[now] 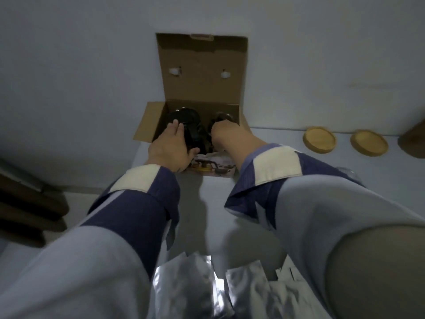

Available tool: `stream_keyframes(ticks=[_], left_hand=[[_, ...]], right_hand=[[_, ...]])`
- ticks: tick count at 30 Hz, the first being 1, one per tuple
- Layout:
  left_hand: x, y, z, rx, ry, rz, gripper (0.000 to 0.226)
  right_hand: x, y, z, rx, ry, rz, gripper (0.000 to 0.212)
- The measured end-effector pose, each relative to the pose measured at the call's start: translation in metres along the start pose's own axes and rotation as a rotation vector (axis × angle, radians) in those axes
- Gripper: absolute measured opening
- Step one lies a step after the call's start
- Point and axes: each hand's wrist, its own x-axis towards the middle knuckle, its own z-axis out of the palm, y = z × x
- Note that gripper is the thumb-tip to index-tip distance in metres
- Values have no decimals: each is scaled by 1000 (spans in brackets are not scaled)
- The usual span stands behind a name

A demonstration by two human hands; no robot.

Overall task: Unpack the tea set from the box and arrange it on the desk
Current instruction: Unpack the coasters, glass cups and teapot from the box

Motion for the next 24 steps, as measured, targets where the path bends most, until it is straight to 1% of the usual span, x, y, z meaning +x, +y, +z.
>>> stream_keyframes(ticks=[2, 4, 9, 12, 16, 20, 22, 24], left_hand=[[1, -1, 1, -4, -11, 14, 85], [2, -1, 2, -12, -6, 13, 85], [-1, 1, 1, -36, 14, 4, 86], [-1, 3, -1, -33, -7, -1, 86], [1, 6, -4, -42, -48, -19, 86], [0, 8, -4, -56, -55, -31, 88], [-1, 10, -4, -61, -56, -43, 88], [-1, 10, -4, -63, -60, -49, 88]], right_hand=[[5, -7, 4, 39, -28, 79, 37], [7, -10, 7, 77, -16, 134, 41], [7, -14, 16, 84, 95, 221, 39], [7, -15, 18, 84, 111, 219, 36], [0, -13, 8, 65, 54, 199, 36], [-11, -13, -11, -35, 46, 171, 30], [-20, -11, -18, -90, 83, 160, 33], [-26, -5, -24, -110, 95, 126, 44]])
